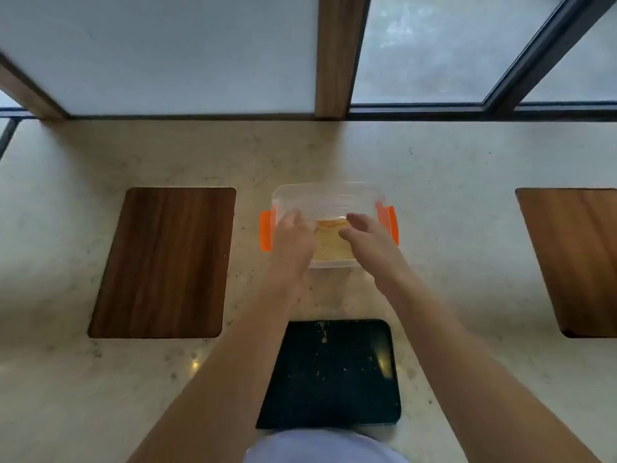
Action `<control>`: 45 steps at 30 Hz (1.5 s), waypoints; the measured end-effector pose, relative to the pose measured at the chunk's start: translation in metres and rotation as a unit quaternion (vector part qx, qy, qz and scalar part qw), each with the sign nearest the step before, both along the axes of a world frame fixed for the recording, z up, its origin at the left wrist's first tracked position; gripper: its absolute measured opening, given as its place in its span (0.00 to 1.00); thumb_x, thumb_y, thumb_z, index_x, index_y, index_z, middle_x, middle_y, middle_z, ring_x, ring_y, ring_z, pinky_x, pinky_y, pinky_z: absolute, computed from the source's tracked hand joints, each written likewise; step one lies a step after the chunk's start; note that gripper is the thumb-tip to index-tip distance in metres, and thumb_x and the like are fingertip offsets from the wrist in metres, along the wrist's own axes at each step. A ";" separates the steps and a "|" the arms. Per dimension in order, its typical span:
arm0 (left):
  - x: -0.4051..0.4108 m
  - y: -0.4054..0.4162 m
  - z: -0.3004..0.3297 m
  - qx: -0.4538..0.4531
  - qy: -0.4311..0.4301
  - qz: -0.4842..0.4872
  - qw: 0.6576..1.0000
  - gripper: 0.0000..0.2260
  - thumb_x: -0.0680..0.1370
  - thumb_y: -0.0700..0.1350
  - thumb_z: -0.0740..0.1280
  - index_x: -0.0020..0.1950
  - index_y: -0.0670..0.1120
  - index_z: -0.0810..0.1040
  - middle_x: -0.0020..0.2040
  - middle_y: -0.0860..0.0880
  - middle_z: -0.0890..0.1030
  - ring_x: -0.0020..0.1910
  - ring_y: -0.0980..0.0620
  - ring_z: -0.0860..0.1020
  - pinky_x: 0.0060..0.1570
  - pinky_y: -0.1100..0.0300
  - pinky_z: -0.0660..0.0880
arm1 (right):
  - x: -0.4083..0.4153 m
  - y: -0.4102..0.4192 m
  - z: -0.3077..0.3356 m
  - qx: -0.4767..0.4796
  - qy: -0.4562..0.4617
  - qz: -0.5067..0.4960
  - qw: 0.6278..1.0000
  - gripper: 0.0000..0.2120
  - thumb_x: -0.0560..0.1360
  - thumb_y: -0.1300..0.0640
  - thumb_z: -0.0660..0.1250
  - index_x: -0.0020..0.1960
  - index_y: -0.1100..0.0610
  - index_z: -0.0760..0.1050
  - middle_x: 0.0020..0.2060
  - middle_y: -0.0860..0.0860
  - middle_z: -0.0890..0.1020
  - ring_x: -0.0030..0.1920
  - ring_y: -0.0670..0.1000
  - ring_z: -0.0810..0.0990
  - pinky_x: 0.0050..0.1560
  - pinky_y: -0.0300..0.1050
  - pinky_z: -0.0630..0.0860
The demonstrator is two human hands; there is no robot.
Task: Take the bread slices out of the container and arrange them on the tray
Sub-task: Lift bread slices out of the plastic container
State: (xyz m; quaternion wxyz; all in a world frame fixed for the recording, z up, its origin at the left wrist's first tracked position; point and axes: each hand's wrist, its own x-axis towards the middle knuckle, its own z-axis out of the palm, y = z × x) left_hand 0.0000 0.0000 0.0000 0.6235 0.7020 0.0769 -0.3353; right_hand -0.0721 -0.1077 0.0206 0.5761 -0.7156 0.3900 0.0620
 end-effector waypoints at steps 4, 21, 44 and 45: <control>0.021 -0.029 -0.019 0.258 -0.151 -0.171 0.939 0.33 0.78 0.38 0.61 0.81 0.44 0.50 0.69 0.43 0.72 0.58 0.46 0.75 0.50 0.56 0.71 | 0.034 -0.021 -0.022 -0.061 0.138 0.062 0.987 0.30 0.79 0.57 0.61 0.79 0.62 0.59 0.75 0.60 0.69 0.73 0.61 0.69 0.70 0.55 0.69; 0.032 -0.044 -0.066 0.440 -0.238 -0.340 0.797 0.06 0.77 0.44 0.65 0.44 0.44 0.79 0.38 0.49 0.79 0.29 0.52 0.72 0.30 0.57 0.66 | 0.055 -0.023 -0.057 -0.052 0.182 0.071 0.979 0.19 0.69 0.51 0.63 0.54 0.61 0.81 0.51 0.58 0.84 0.52 0.60 0.83 0.53 0.53 0.81; -0.030 0.009 0.066 -0.063 -0.356 0.095 0.927 0.31 0.80 0.52 0.69 0.78 0.46 0.59 0.73 0.47 0.70 0.68 0.52 0.75 0.64 0.48 0.76 | -0.014 0.029 0.033 -0.329 -0.472 -0.148 0.804 0.13 0.74 0.63 0.77 0.51 0.57 0.73 0.44 0.51 0.77 0.42 0.56 0.79 0.46 0.46 0.79; -0.037 0.015 0.068 -0.119 -0.248 0.093 0.957 0.31 0.80 0.55 0.66 0.79 0.49 0.58 0.73 0.49 0.70 0.67 0.51 0.76 0.63 0.47 0.77 | -0.024 0.040 0.028 -0.313 -0.465 -0.152 0.814 0.14 0.74 0.64 0.76 0.51 0.57 0.72 0.44 0.51 0.77 0.42 0.56 0.79 0.45 0.45 0.78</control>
